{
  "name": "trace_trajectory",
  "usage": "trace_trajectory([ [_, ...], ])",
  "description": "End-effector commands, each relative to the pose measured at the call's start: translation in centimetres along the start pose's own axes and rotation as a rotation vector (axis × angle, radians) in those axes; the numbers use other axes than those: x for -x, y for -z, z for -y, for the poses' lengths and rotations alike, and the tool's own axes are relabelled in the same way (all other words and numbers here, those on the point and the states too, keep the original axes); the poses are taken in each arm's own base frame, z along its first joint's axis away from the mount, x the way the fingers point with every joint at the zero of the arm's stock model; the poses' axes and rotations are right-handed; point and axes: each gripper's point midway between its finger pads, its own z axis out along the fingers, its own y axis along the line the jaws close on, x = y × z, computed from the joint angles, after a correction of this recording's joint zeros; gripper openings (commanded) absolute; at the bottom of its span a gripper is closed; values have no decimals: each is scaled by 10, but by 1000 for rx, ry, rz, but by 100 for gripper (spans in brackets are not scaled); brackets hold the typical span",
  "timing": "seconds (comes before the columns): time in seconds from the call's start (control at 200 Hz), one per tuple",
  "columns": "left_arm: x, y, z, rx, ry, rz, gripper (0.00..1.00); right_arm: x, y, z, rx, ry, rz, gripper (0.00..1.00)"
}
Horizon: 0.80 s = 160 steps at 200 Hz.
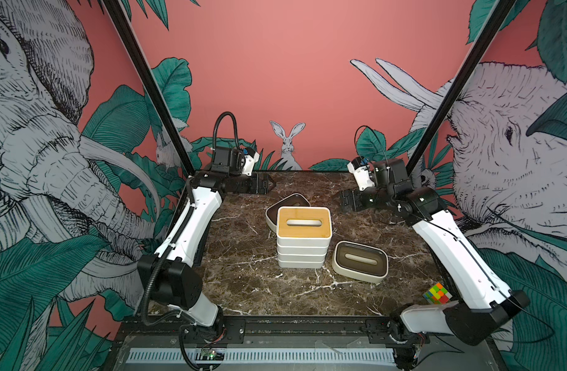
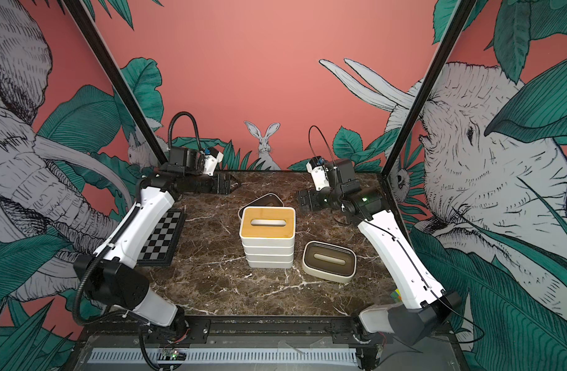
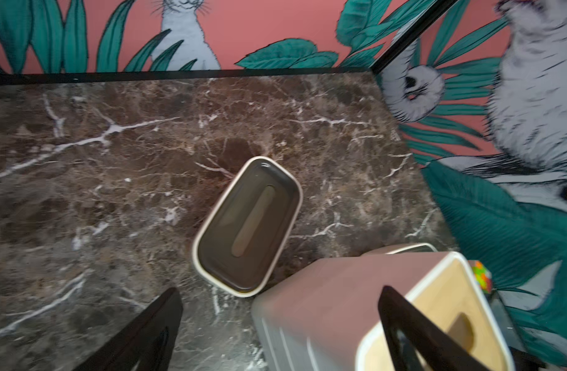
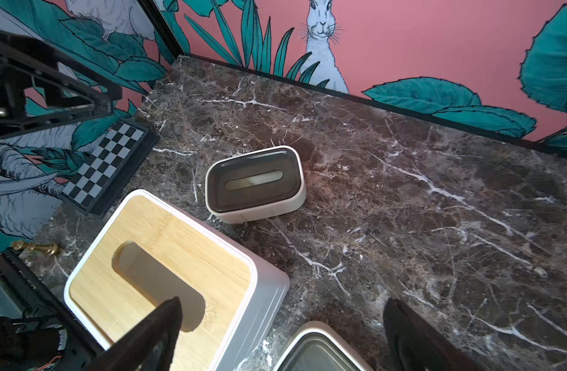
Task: Stack the tissue boxes
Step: Place the tissue box at the tissue box, then move the tissue box to the center of the board.
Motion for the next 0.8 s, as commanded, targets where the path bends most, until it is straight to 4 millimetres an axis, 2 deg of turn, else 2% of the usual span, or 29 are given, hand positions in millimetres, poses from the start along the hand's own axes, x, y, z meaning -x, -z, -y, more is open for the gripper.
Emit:
trace_trajectory([
  [0.0, -32, -9, -30, 133, -99, -175, 97, -4, 4, 12, -76, 47, -5, 98],
  [0.13, -38, -35, -52, 198, -160, -257, 96, -3, 7, 14, -90, 27, 3, 98],
  [0.275, -41, -76, -63, 171, -225, -306, 93, 3, 5, 1, -12, -9, 12, 98],
  [0.385, -35, -103, -64, 145, -230, -305, 81, 6, -1, -10, 56, -45, 20, 98],
  [0.48, -30, -127, -58, 176, -320, -277, 80, 9, -8, -13, 77, -73, 20, 98],
  [0.57, -36, -148, -48, 172, -403, -308, 79, 15, -9, -15, 87, -86, 25, 98],
  [0.665, -47, -163, -49, 209, -478, -373, 78, 17, -8, -15, 88, -83, 22, 98],
  [0.795, -53, -170, -52, 226, -510, -400, 76, 14, -10, -14, 80, -83, 6, 98],
])
